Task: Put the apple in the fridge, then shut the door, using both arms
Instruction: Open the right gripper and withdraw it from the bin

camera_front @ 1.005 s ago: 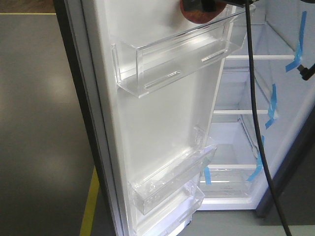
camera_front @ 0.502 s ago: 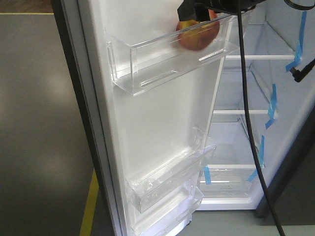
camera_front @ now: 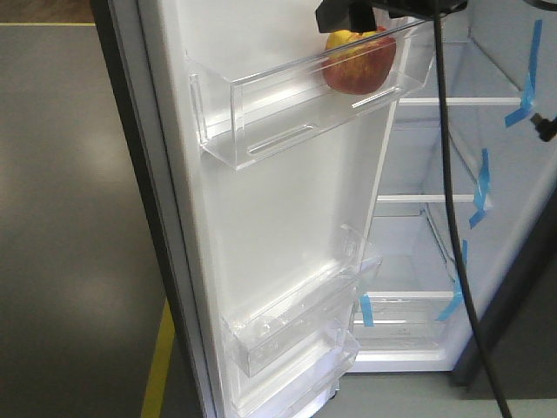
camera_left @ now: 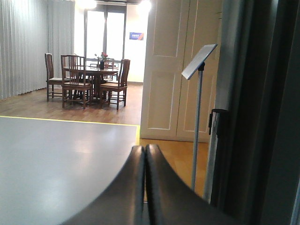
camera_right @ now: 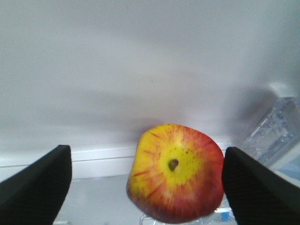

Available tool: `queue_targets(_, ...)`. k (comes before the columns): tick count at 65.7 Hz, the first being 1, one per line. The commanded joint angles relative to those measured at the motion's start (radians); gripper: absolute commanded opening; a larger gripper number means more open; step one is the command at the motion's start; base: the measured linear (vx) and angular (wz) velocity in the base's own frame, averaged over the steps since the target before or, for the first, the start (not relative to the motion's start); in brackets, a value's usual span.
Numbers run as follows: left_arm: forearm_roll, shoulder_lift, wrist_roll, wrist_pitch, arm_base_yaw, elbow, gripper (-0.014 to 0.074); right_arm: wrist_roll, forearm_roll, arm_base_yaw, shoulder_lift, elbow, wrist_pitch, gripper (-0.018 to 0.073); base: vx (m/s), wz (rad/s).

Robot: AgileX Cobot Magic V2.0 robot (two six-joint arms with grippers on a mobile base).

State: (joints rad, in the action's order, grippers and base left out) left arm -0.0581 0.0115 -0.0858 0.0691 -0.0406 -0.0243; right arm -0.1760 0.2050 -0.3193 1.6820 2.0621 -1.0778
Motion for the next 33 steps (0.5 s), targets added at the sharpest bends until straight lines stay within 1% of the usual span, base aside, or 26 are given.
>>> queue_targets(1,0.0,0.015,-0.009,0.072,0.002,-0.029,-0.0006,0.038,0.004,0.002,-0.109,0.03,0.006,0.061,0.0,0.0)
queue_targets(7,0.0,0.015,-0.009,0.072,0.002,-0.029,-0.0006,0.075,-0.009,-0.003,-0.161,0.013,-0.064,0.0591,0.0,0.0)
queue_targets(13,0.0,0.015,-0.009,0.072,0.002,-0.029,-0.0006,0.082,-0.049,-0.038,-0.226,-0.082,-0.057,0.0574,0.0,0.0)
queue_targets(18,0.0,0.015,-0.009,0.072,0.002,-0.029,-0.0006,0.105,-0.098,-0.086,-0.299,-0.207,-0.017,0.0566,0.0,0.0)
queue_targets(23,0.0,0.015,-0.009,0.072,0.002,-0.029,-0.0006,0.138,-0.146,-0.139,-0.381,-0.331,0.061,0.0564,0.0,0.0)
queue_targets(28,0.0,0.015,-0.009,0.072,0.002,-0.029,-0.0006,0.199,-0.205,-0.183,-0.461,-0.461,0.127,0.0564,0.0,0.0)
queue_targets(29,0.0,0.015,-0.009,0.072,0.002,-0.029,-0.0006,0.211,-0.205,-0.196,-0.475,-0.483,0.141,0.0564,0.0,0.0)
queue_targets(33,0.0,0.015,-0.009,0.072,0.002,-0.029,-0.0006,0.251,-0.247,-0.228,-0.528,-0.584,0.167,0.0564,0.0,0.0)
